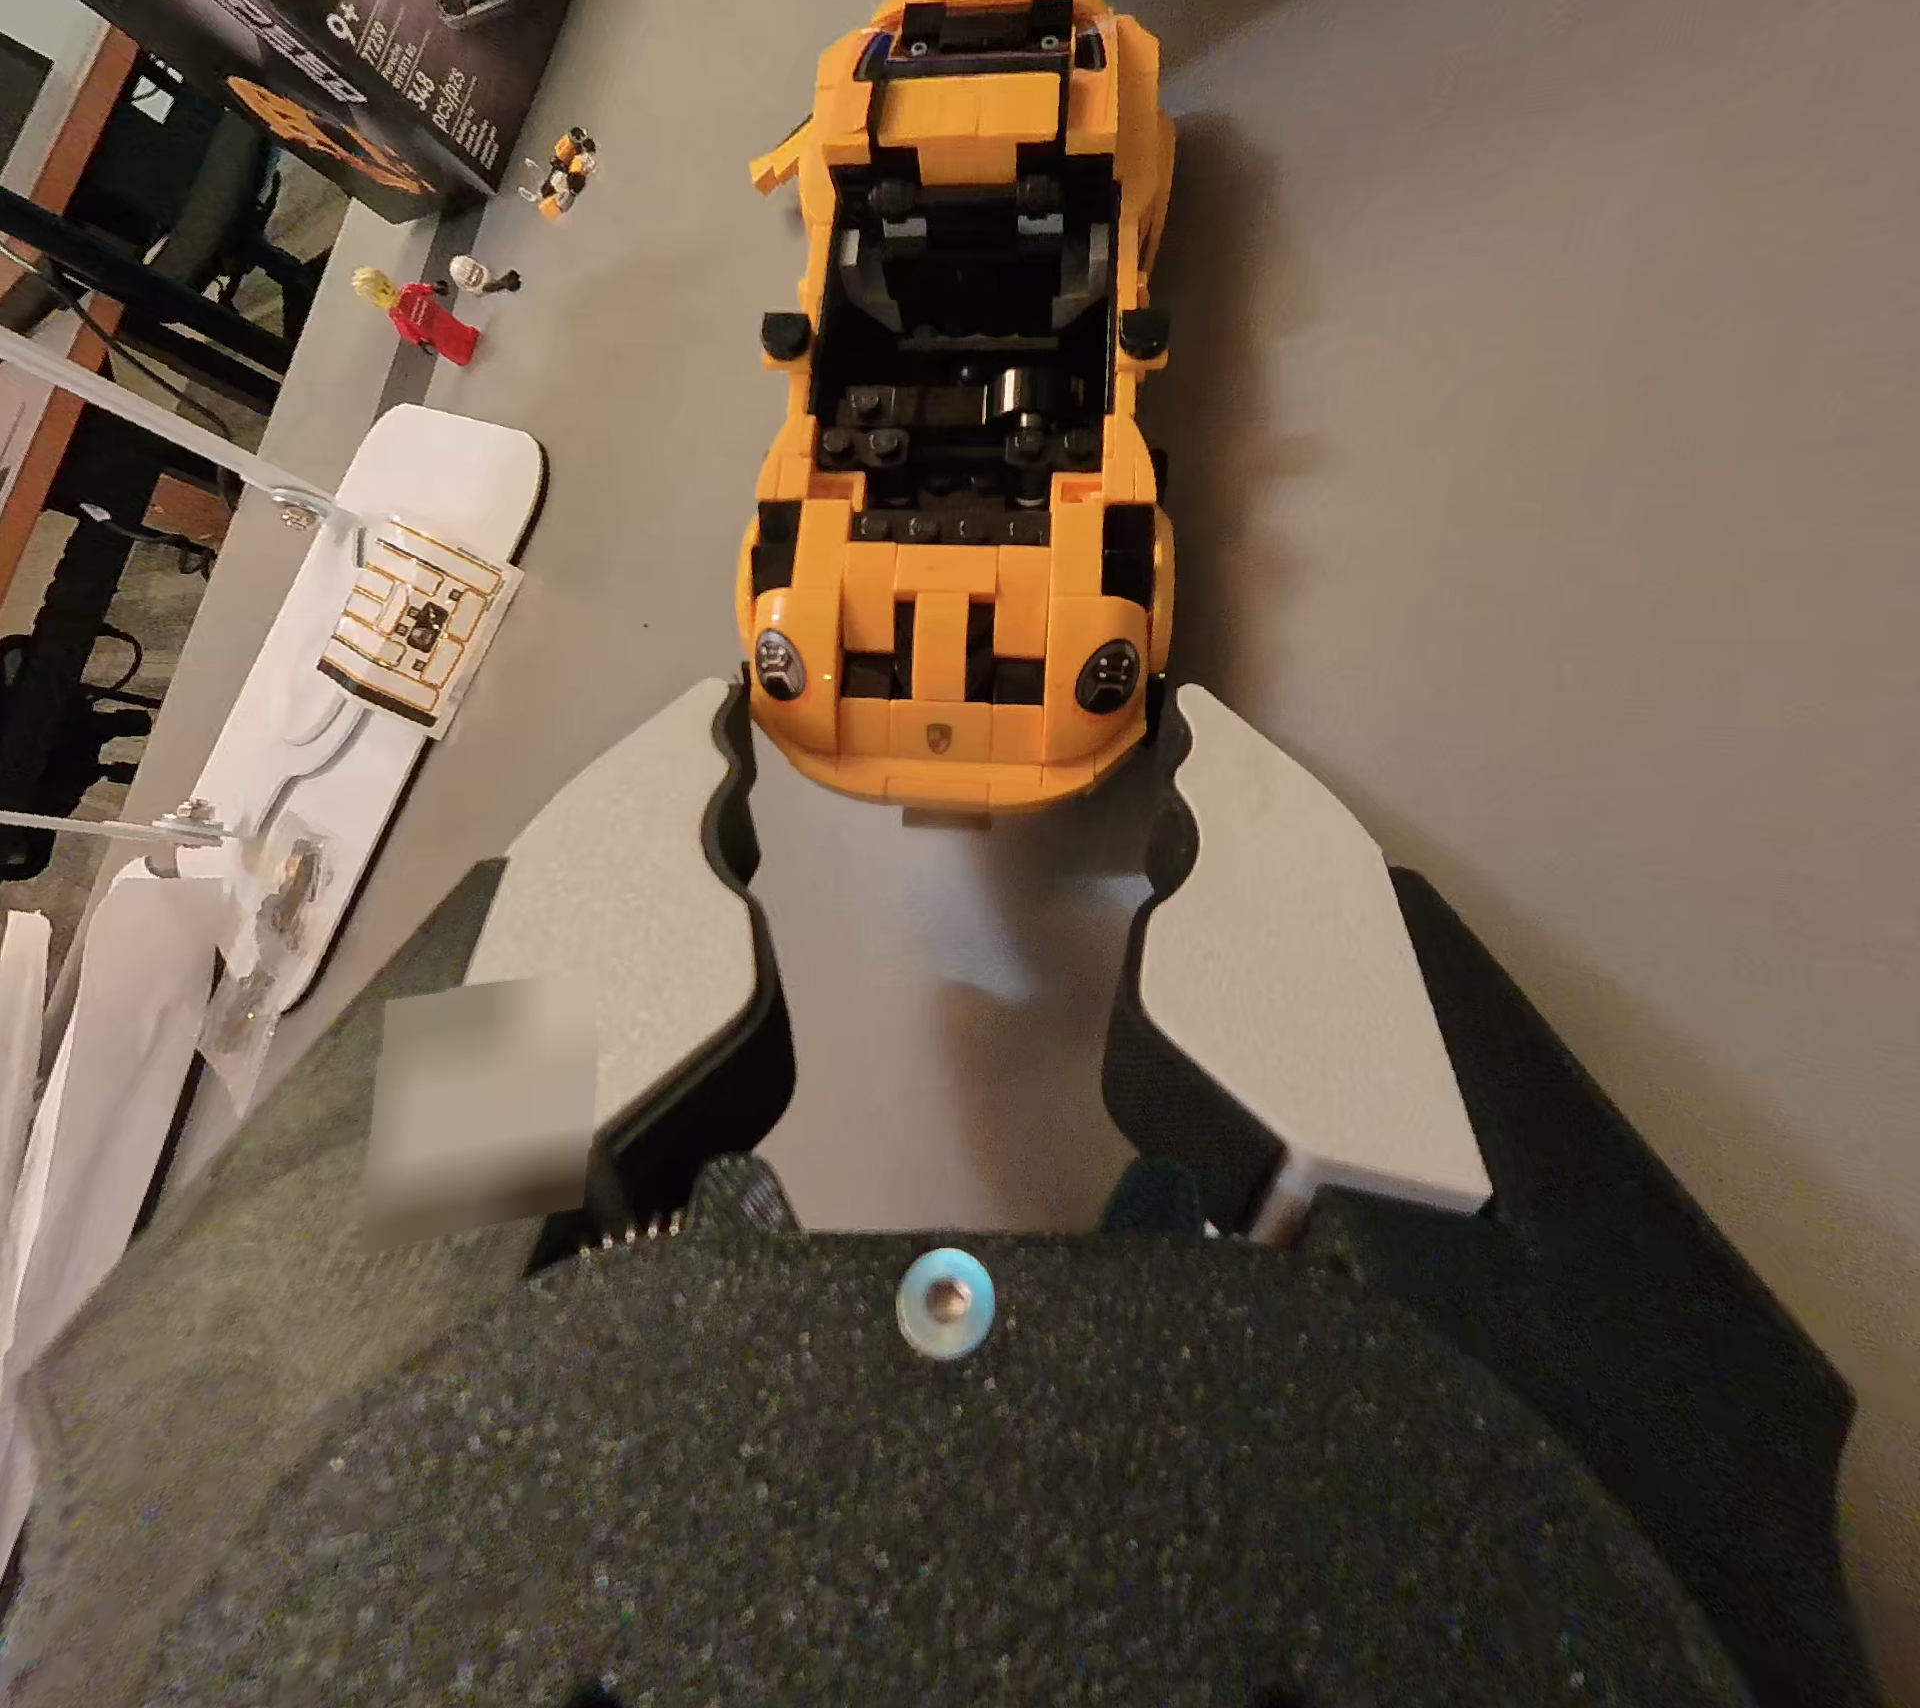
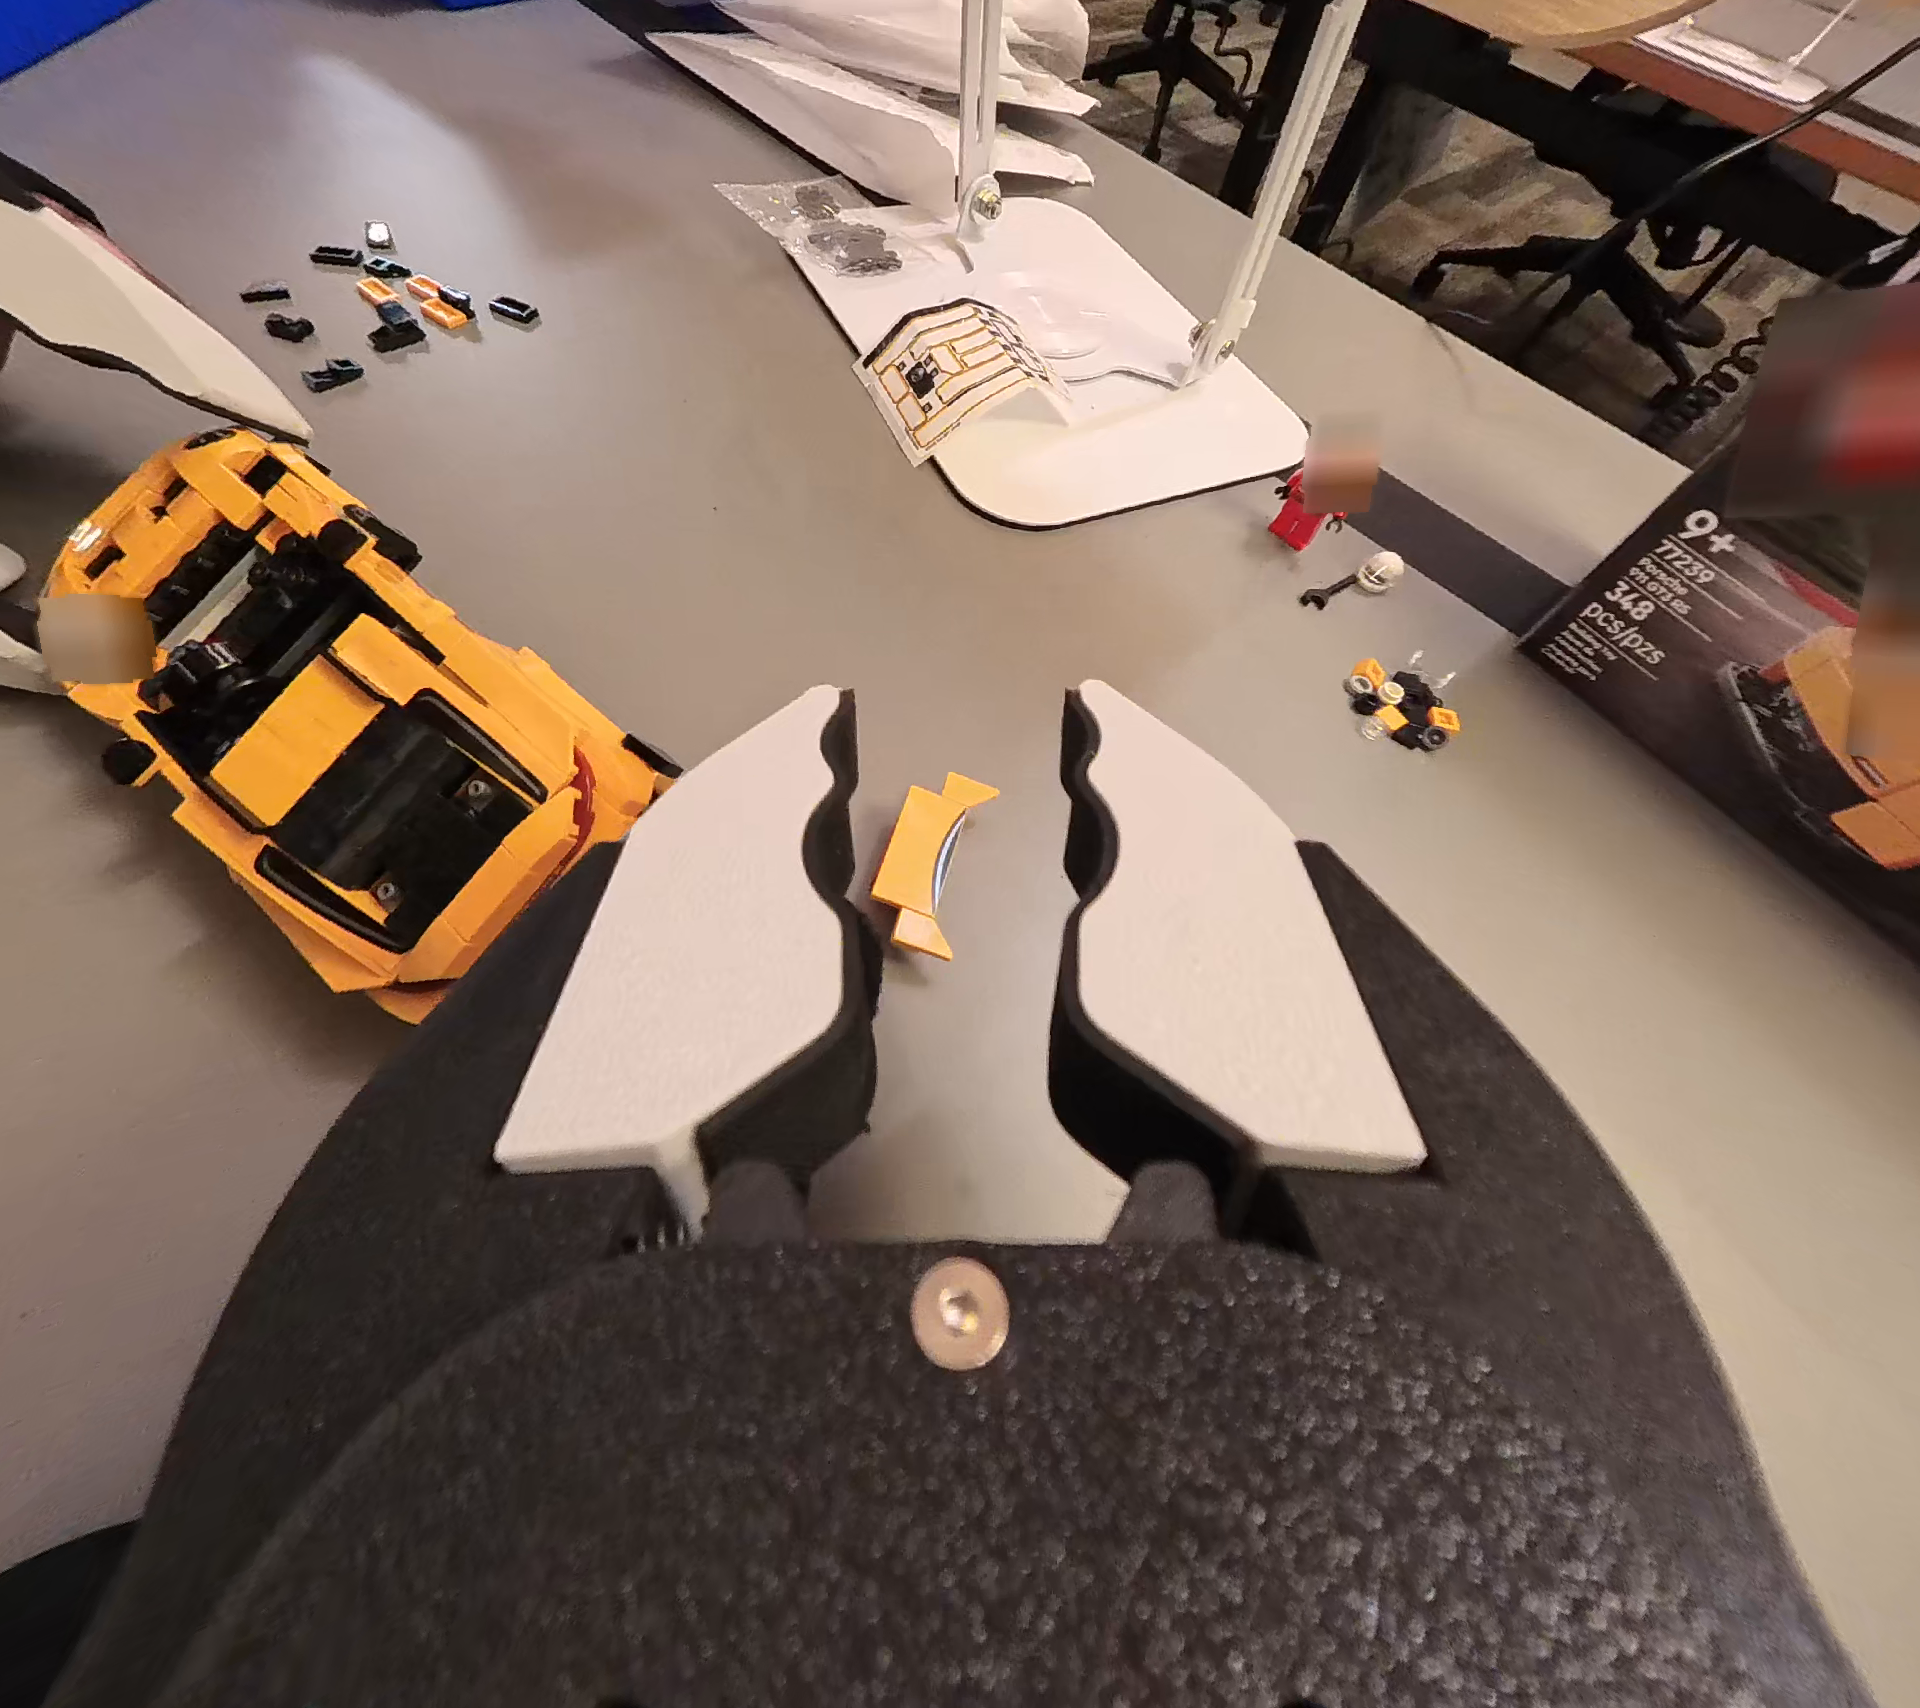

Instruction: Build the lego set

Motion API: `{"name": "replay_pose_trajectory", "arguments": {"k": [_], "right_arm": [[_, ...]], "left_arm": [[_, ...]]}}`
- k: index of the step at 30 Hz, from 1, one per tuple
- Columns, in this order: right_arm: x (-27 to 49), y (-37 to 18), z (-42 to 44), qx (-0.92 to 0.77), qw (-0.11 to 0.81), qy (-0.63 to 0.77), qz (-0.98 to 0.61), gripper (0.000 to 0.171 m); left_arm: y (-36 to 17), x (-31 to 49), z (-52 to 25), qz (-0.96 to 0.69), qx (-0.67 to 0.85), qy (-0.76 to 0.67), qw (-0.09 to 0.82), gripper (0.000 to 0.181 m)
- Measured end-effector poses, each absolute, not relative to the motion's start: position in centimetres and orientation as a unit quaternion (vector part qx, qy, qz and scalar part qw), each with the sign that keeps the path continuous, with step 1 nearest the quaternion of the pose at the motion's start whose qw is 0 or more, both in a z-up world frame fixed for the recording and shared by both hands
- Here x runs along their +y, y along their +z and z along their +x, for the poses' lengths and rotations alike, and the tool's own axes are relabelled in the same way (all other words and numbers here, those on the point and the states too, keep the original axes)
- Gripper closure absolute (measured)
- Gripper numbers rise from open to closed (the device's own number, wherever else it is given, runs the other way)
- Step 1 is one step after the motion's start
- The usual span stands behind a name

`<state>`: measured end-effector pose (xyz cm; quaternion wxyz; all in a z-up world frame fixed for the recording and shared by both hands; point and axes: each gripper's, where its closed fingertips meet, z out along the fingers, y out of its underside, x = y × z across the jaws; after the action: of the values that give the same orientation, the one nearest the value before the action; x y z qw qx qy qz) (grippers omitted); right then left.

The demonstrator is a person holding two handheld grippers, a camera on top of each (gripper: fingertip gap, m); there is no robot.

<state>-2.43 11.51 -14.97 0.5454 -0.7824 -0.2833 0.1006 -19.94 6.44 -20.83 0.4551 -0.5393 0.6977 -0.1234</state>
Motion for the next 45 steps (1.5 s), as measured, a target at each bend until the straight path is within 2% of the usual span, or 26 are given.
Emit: {"name": "replay_pose_trajectory", "arguments": {"k": [24,30,38,39,41,45], "right_arm": [[11.4,-16.1,-2.2,-0.28,0.532,0.106,-0.792,0.134],[11.4,-17.7,-2.0,-0.274,0.495,0.114,-0.817,0.135],[11.6,-21.8,-2.0,-0.251,0.384,0.116,-0.881,0.136],[11.8,-21.9,-1.9,-0.251,0.381,0.108,-0.883,0.138],[12.1,-22.0,-1.7,-0.252,0.374,0.091,-0.888,0.154],[11.6,-21.4,-3.2,-0.232,0.375,0.179,-0.88,0.155]], "left_arm": [[-21.0,6.4,-20.0,-0.556,0.689,-0.143,0.443,0.108],[-21.2,6.5,-20.1,-0.569,0.682,-0.155,0.432,0.108],[-21.2,6.6,-20.3,-0.578,0.679,-0.157,0.425,0.108],[-21.2,6.6,-20.4,-0.578,0.679,-0.157,0.424,0.108],[-21.2,6.6,-20.4,-0.579,0.679,-0.155,0.424,0.108],[-21.3,6.6,-20.5,-0.586,0.676,-0.155,0.419,0.108]]}}
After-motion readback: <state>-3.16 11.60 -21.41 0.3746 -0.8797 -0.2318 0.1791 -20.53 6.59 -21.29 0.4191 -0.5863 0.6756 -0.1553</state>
